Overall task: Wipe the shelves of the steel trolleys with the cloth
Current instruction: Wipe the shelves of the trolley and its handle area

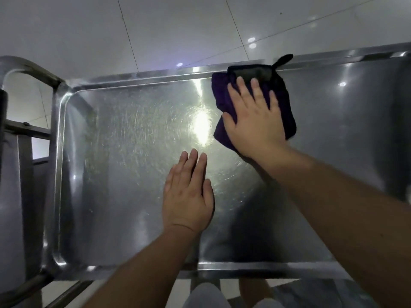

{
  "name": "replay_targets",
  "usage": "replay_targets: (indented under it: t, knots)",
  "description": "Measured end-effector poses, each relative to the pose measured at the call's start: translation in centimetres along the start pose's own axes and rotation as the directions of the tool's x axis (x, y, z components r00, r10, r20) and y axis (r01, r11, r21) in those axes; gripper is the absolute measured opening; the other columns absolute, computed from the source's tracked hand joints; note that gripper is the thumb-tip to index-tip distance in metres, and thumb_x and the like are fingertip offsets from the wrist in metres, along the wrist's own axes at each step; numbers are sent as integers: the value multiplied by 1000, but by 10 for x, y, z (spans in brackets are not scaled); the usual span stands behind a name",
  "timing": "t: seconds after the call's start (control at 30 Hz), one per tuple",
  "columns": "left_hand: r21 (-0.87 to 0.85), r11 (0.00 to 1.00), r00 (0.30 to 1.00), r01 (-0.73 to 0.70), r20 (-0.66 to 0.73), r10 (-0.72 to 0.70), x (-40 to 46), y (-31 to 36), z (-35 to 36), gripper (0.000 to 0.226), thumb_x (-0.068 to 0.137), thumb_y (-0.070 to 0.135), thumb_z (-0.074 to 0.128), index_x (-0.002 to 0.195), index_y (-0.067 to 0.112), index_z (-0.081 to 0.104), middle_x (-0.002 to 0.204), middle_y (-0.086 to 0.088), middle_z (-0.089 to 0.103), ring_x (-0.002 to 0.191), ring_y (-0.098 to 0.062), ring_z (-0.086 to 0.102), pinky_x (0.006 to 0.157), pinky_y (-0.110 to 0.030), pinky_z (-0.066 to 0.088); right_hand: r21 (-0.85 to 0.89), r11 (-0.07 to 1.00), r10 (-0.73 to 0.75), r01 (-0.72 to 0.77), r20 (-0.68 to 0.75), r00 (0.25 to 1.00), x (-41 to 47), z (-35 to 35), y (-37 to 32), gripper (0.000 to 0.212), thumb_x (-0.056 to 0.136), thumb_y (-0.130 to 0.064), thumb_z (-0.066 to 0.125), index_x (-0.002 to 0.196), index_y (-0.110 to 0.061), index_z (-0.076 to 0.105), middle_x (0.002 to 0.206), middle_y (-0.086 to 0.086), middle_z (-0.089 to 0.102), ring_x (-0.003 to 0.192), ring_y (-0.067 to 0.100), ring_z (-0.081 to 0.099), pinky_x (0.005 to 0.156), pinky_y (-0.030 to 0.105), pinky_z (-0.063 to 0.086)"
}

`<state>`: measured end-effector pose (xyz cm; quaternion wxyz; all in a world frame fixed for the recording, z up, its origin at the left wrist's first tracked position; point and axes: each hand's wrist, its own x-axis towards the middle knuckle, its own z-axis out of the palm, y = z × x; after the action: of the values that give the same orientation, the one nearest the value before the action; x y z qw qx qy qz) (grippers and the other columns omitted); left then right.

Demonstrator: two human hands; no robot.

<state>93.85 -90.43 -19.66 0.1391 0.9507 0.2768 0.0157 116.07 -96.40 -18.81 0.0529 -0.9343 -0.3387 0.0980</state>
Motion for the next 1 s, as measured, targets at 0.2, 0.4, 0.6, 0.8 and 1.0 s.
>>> replay_targets:
  t: [0.2, 0.4, 0.6, 0.8, 1.0]
  knots:
    - [-3, 1000, 1000, -3, 18, 3, 0, -1, 0, 59, 106, 31, 40, 163, 21, 33, 170, -1, 30, 161, -16, 15, 131, -37, 7, -12, 988, -156, 156, 46, 987, -207, 32, 7, 69, 102, -50, 40, 165, -27, 23, 173, -1, 14, 160, 24, 11, 123, 61, 19]
    - [-1, 1000, 1000, -9, 8, 9, -1, -2, 0, 58, 106, 29, 40, 163, 20, 34, 170, -1, 30, 161, -17, 15, 131, -37, 5, 26, 971, -238, 237, 136, 962, -266, 37, 12, 68, 97, -49, 50, 161, -31, 35, 171, -7, 21, 158, 22, 19, 120, 59, 25]
    - [-5, 1000, 1000, -24, -3, 24, -1, -1, 1, 57, 107, 29, 39, 163, 19, 33, 171, -1, 28, 161, -16, 13, 131, -36, 5, -5, 992, -125, 125, -33, 992, -110, 16, 7, 60, 103, -48, 37, 160, -27, 36, 169, -3, 29, 157, 22, 22, 125, 56, 19]
    - [-19, 999, 999, -28, -17, 28, -2, -3, 3, 57, 107, 30, 36, 164, 22, 31, 171, 1, 27, 161, -13, 10, 130, -32, 0, 26, 998, 62, -61, -32, 998, -41, 12, -19, 55, 107, -44, 34, 160, -28, 34, 170, -5, 26, 158, 22, 16, 126, 55, 16]
    - [-44, 999, 1000, -22, 16, 23, -2, -5, 2, 58, 107, 28, 31, 164, 23, 27, 172, 1, 25, 161, -12, 7, 130, -30, -4, 67, 980, -186, 185, 14, 982, -151, 24, -18, 47, 106, -37, 36, 150, -28, 51, 165, -7, 38, 156, 16, 25, 125, 50, 20]
